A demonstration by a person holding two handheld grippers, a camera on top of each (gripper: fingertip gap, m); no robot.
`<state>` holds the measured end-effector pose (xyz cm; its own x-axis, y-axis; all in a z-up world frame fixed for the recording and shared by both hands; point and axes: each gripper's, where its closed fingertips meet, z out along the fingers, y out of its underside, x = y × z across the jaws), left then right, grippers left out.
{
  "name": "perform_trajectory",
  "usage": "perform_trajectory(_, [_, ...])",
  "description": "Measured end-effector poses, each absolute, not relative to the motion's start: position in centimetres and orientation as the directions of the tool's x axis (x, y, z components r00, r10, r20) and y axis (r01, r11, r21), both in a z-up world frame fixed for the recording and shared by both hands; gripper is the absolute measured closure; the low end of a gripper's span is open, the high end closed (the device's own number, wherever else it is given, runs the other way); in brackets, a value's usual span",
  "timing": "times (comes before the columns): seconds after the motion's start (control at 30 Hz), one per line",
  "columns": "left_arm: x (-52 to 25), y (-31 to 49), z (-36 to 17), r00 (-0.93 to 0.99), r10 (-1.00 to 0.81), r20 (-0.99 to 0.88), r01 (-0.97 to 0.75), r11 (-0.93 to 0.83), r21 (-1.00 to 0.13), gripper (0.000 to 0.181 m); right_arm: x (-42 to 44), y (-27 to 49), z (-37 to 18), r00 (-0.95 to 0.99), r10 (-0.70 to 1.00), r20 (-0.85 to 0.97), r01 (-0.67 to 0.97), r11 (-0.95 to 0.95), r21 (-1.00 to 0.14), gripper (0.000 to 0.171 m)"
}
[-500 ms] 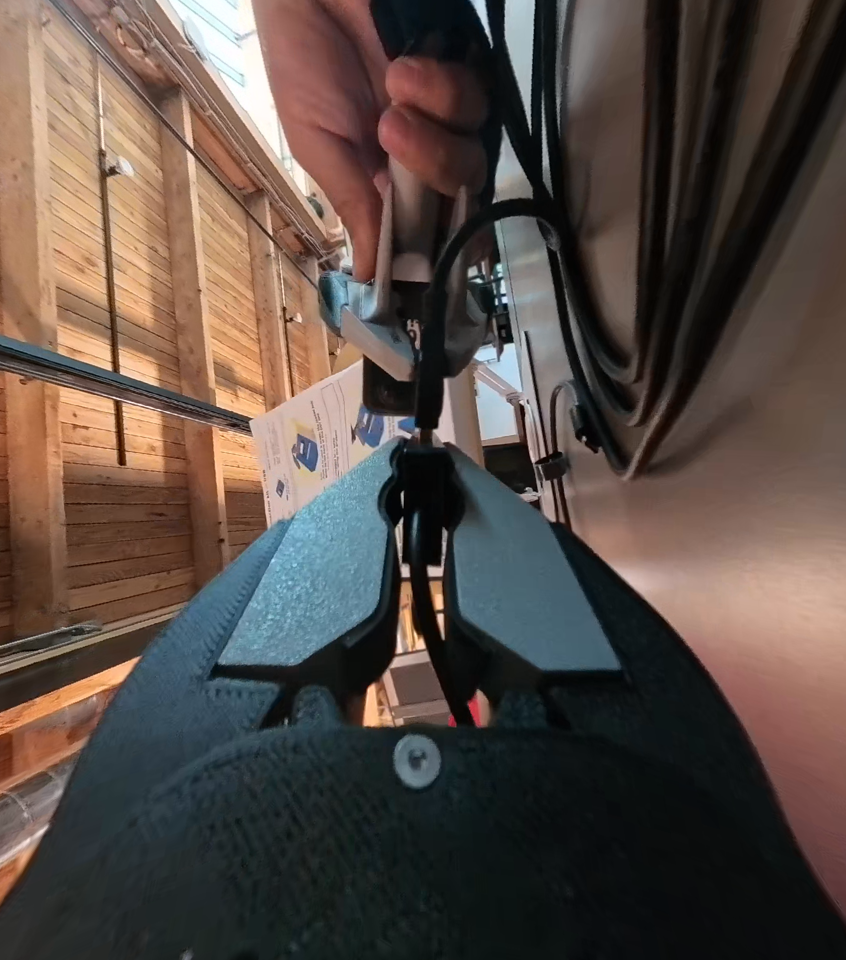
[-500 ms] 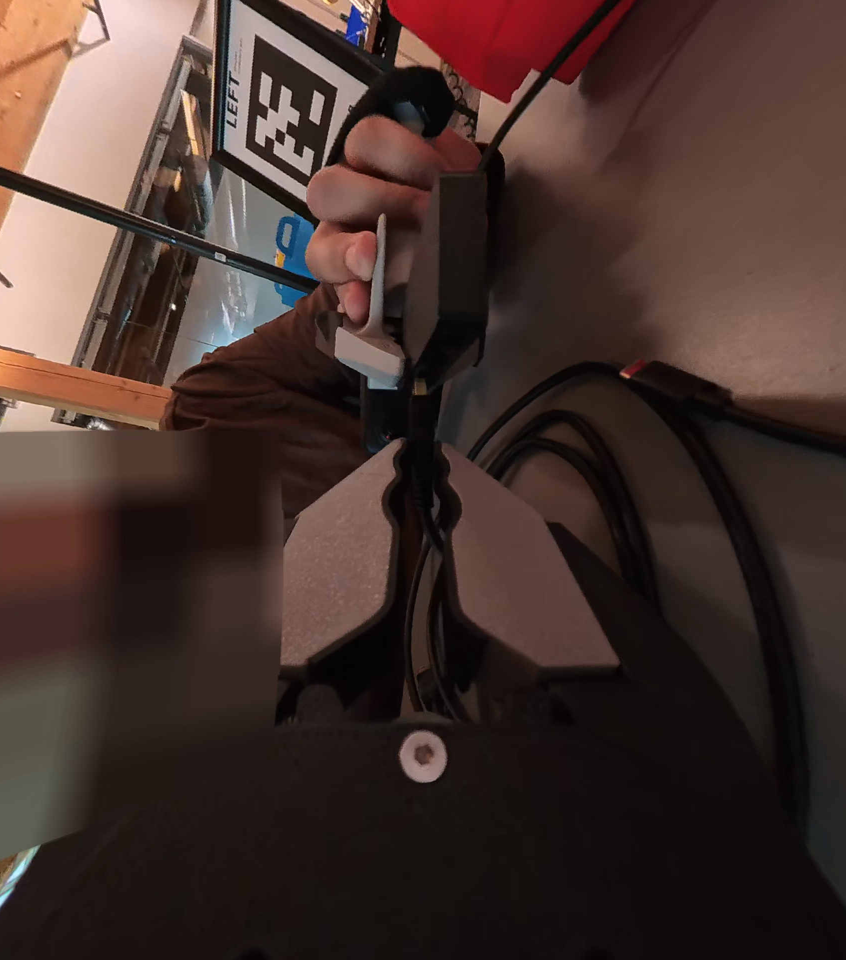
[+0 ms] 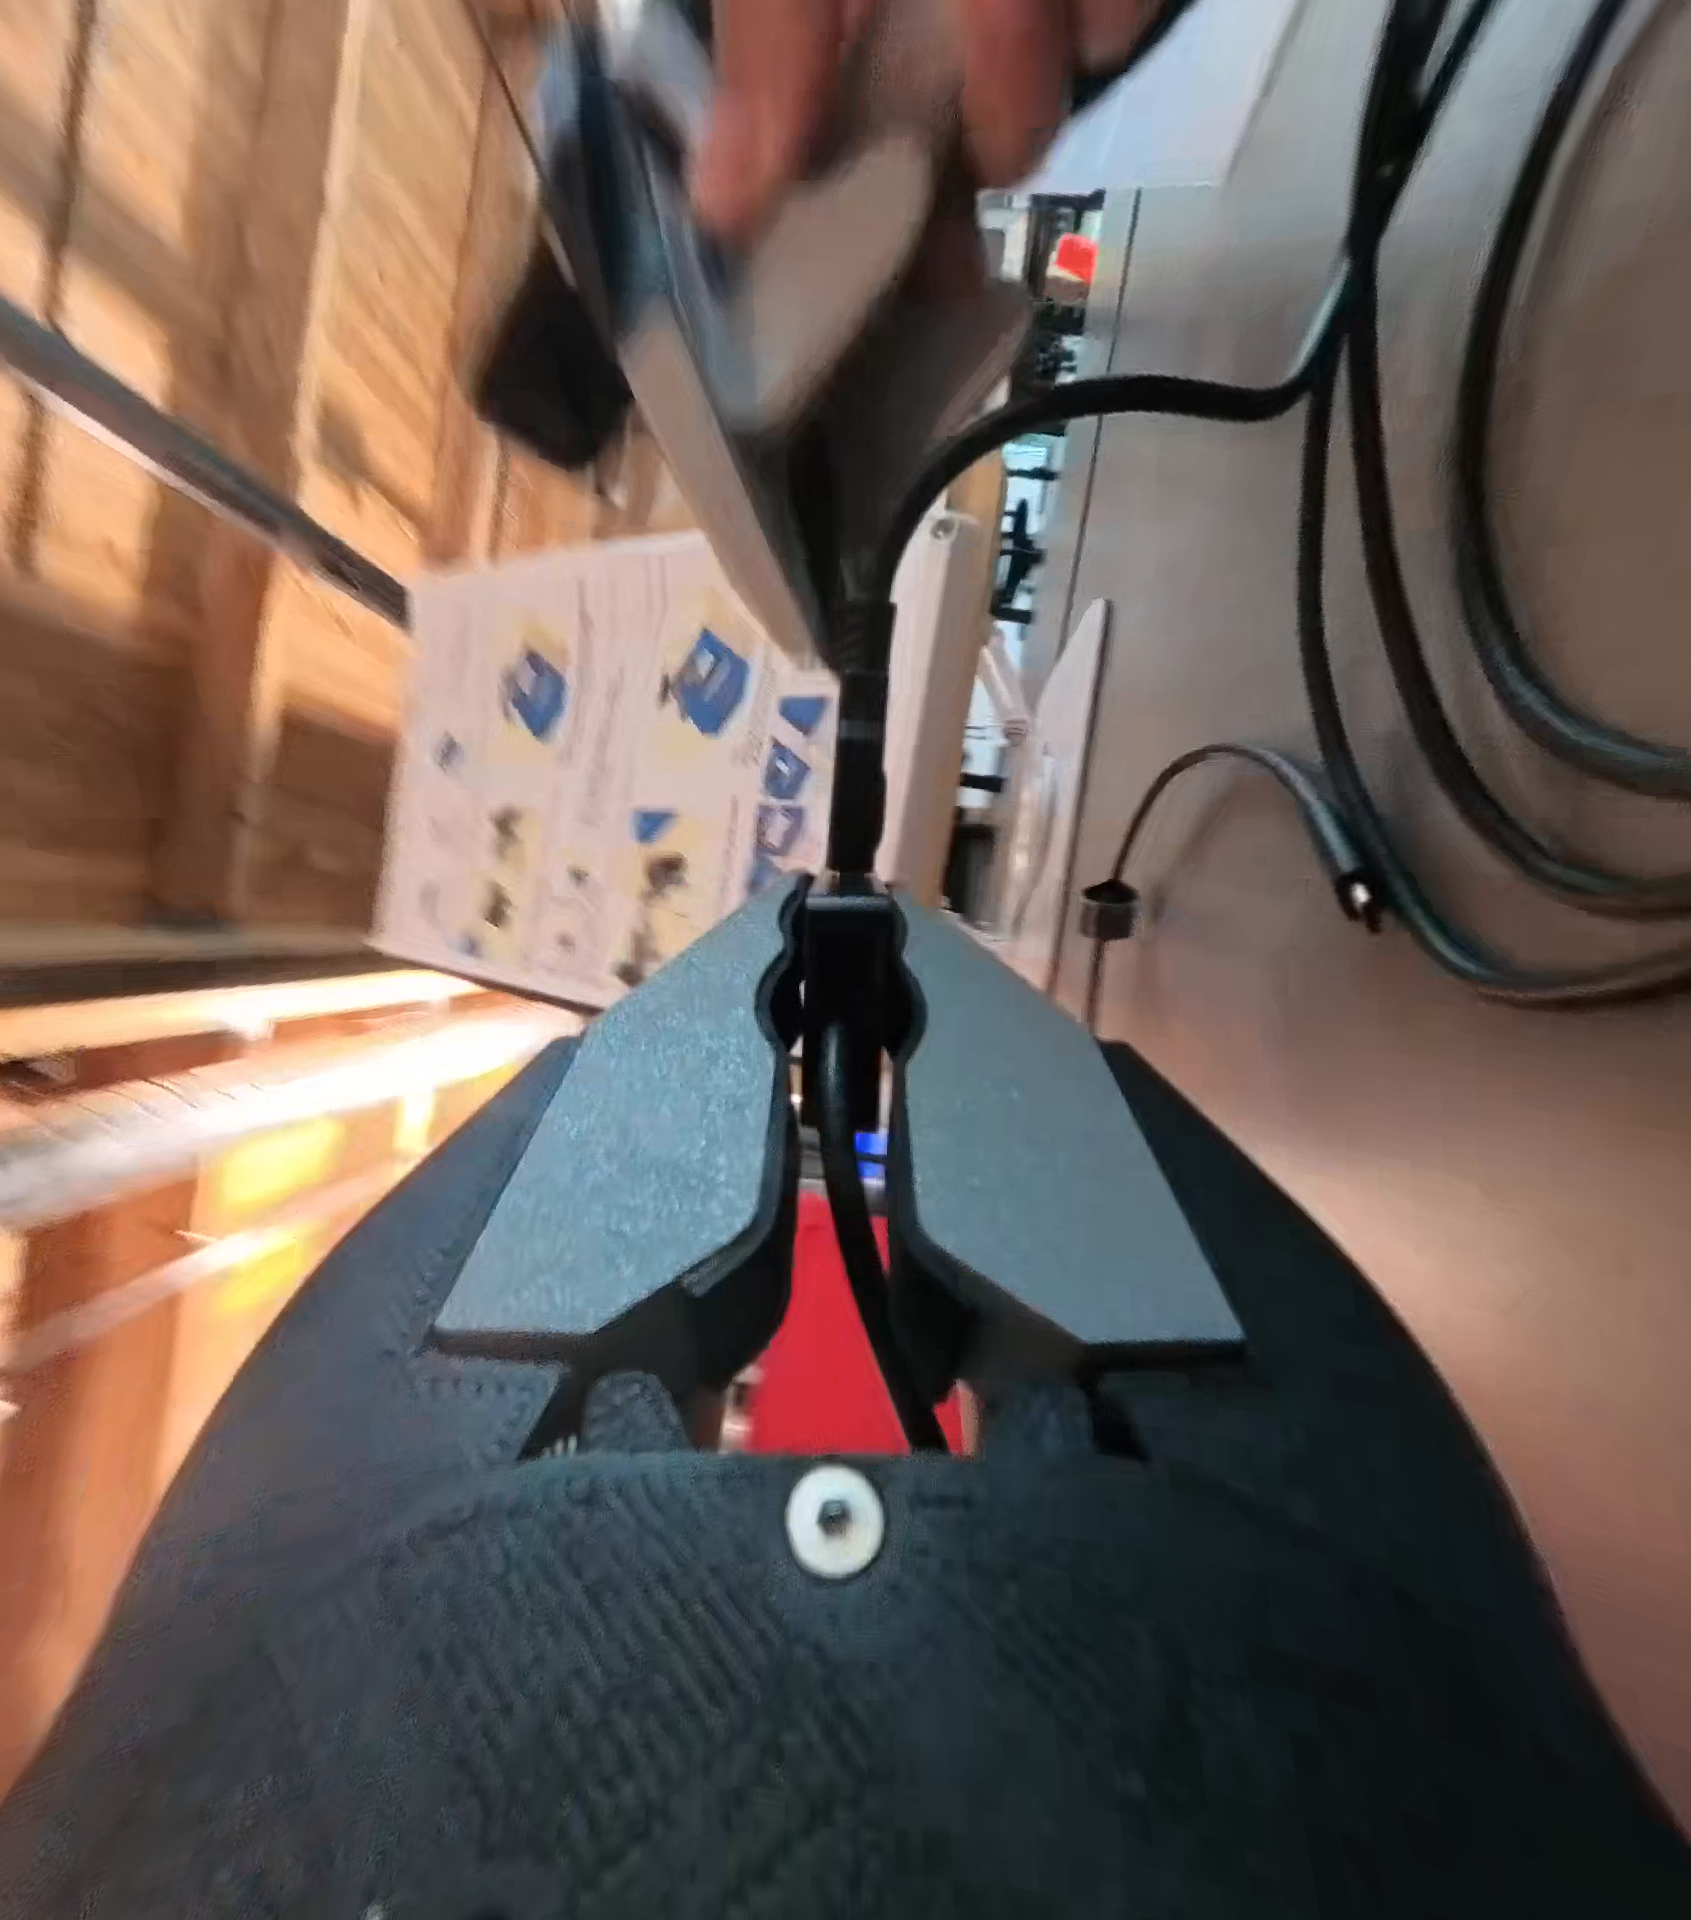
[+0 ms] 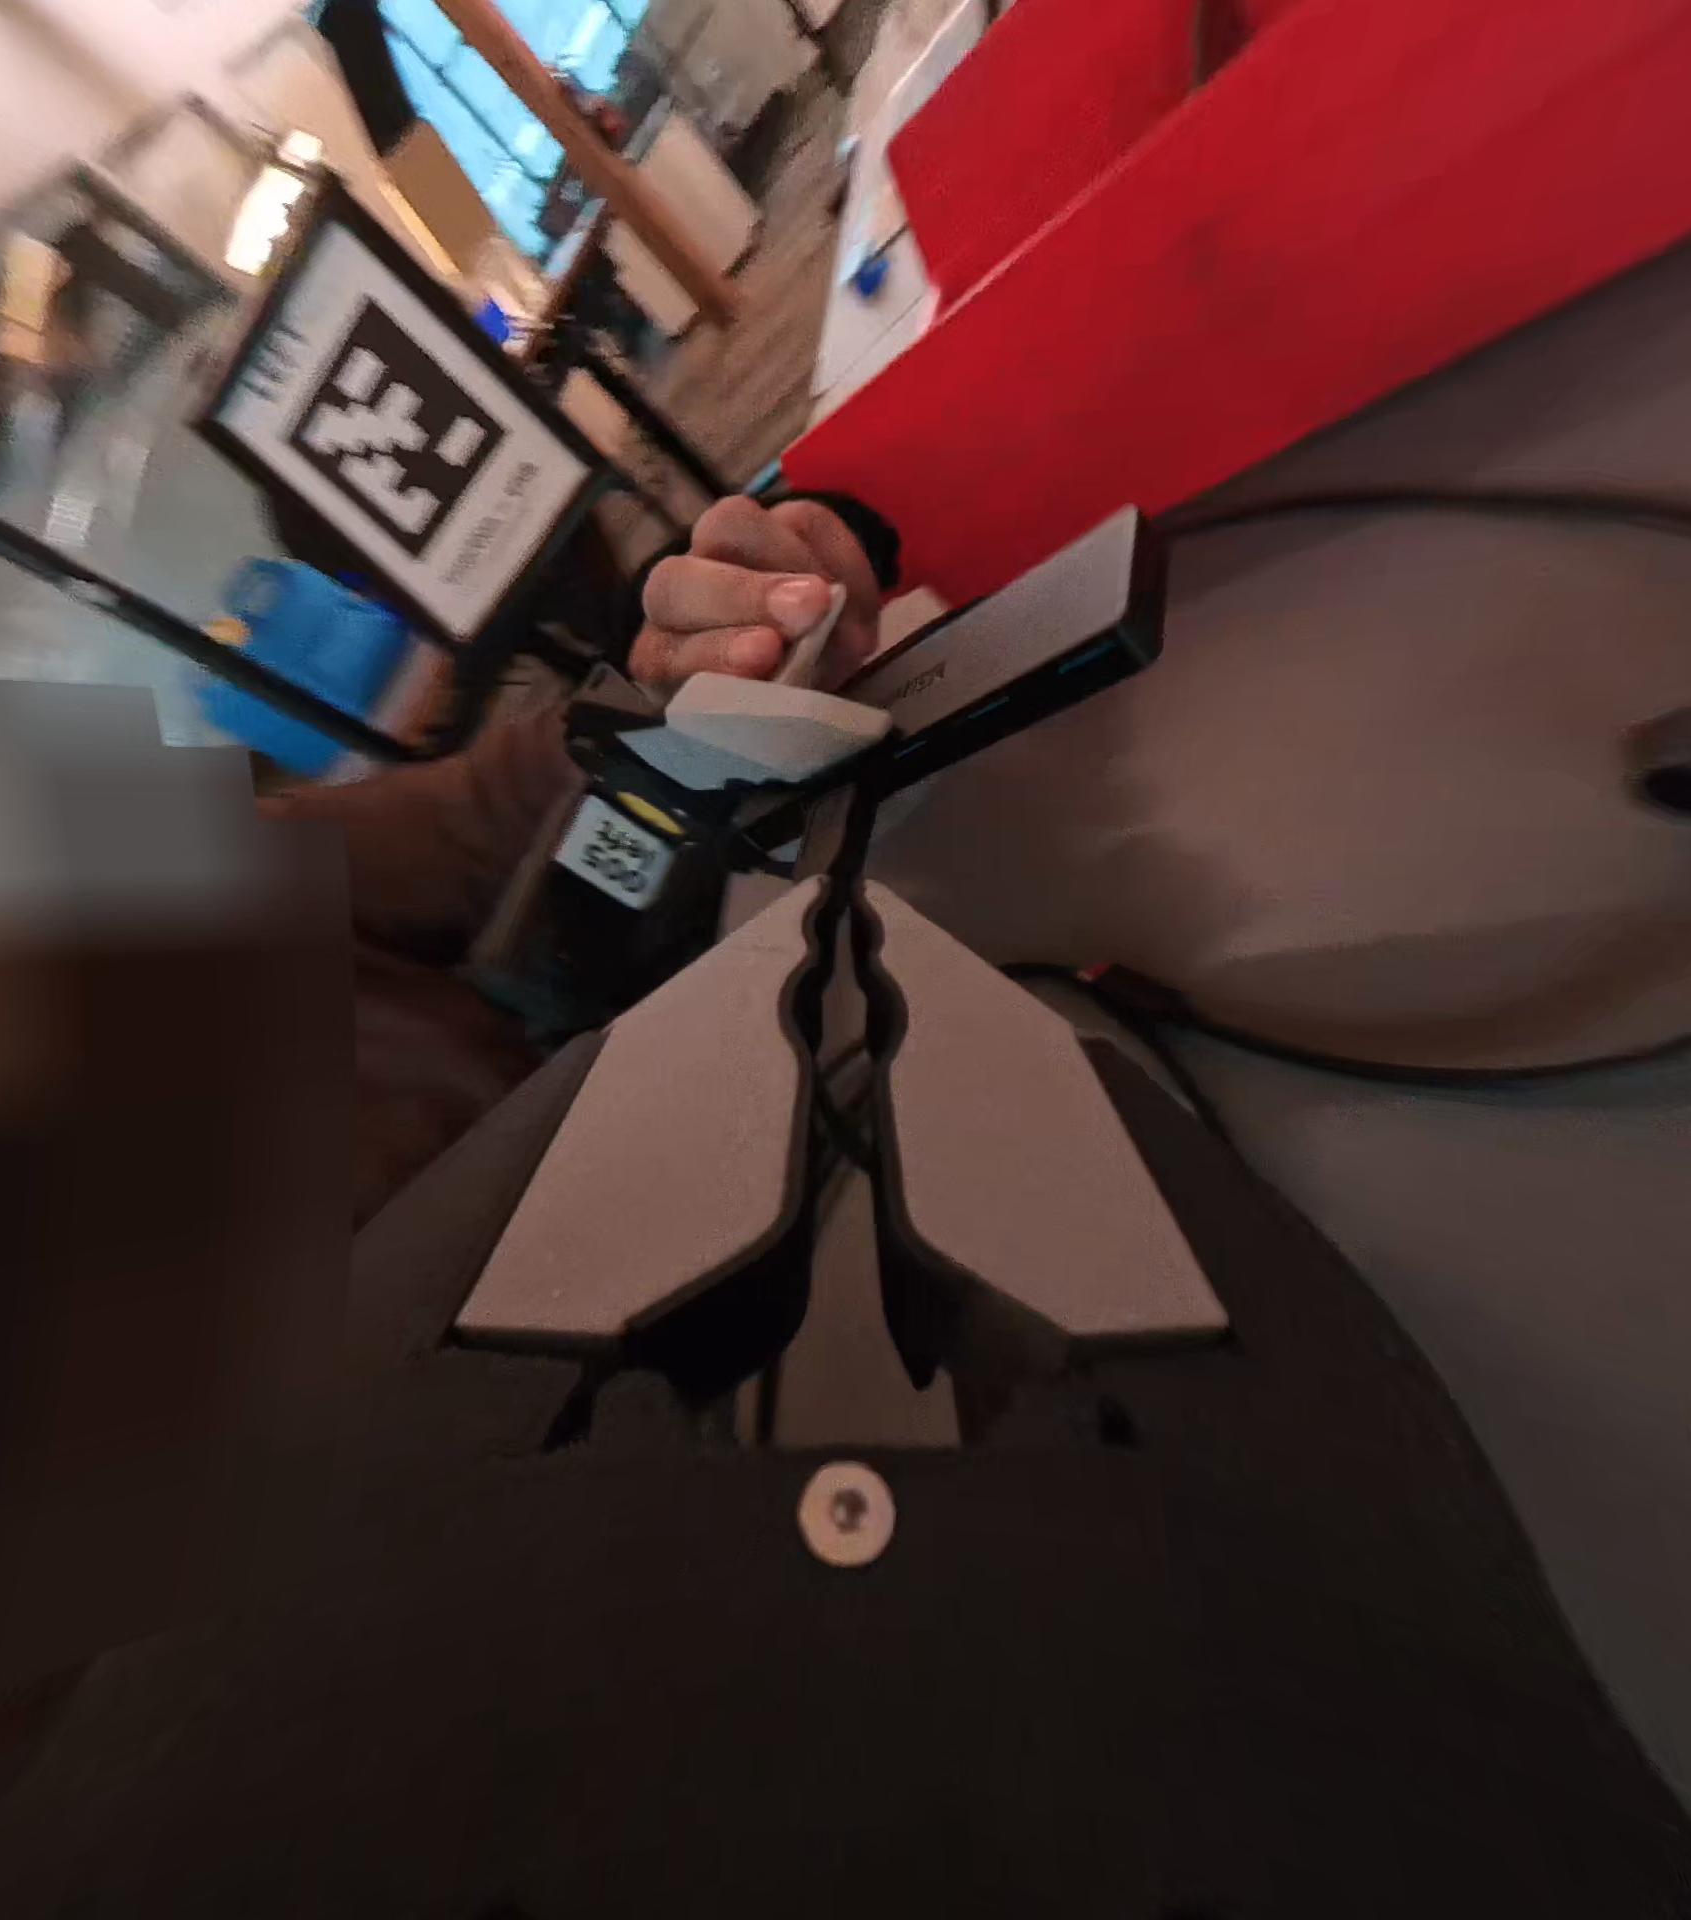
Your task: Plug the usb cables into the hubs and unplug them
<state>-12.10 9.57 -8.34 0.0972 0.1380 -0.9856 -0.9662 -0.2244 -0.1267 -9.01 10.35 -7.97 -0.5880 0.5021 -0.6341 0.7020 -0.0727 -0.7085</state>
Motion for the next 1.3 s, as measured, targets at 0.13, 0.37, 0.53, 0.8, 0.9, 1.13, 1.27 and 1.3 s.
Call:
perform_trajectory(0.13, [-11.8, 10.0, -8.8, 0.274, 0.110, -0.955, -0.939, -0.185, -0.291, 0.172, -7.1, 10.6, -5.3, -0.705, 0.560, -0.435, 0.555, 0.053, -0.830, 0.124])
perform_trajectory(0.37, [-9.4, 10.7, -10.5, 0.607, -0.093, -0.789, -0.795, -0.068, -0.603, 0.171, -5.9, 8.5, -10.4, -0.766, 0.643, -0.027, 0.460, 0.518, -0.721, 0.118])
perform_trajectory(0.53, [-9.8, 10.3, -9.8, 0.680, -0.094, -0.727, -0.732, -0.036, -0.680, 0.168, -7.4, 9.9, -12.6, -0.712, 0.663, 0.231, 0.425, 0.669, -0.609, 0.170])
perform_trajectory(0.8, [-10.1, 9.9, -9.0, 0.702, -0.021, -0.712, -0.712, -0.004, -0.702, 0.166, -7.7, 12.1, -11.9, -0.667, 0.723, 0.179, 0.468, 0.593, -0.655, 0.171])
perform_trajectory(0.9, [-9.6, 9.8, -9.4, 0.722, -0.096, -0.685, -0.689, -0.012, -0.725, 0.171, -7.9, 12.0, -11.8, -0.674, 0.708, 0.211, 0.436, 0.611, -0.661, 0.168])
perform_trajectory(1.13, [-7.6, 9.6, -9.2, 0.796, -0.227, -0.561, -0.564, 0.060, -0.824, 0.172, -8.9, 11.2, -12.9, -0.663, 0.659, 0.356, 0.393, 0.711, -0.584, 0.125])
perform_trajectory(1.27, [-7.4, 9.7, -9.9, 0.824, -0.280, -0.492, -0.508, 0.017, -0.861, 0.171, -9.3, 10.6, -13.6, -0.661, 0.620, 0.423, 0.363, 0.757, -0.543, 0.157])
perform_trajectory(1.3, [-7.7, 9.9, -9.9, 0.837, -0.267, -0.479, -0.497, -0.001, -0.868, 0.170, -9.4, 10.7, -13.7, -0.654, 0.619, 0.436, 0.365, 0.762, -0.535, 0.157])
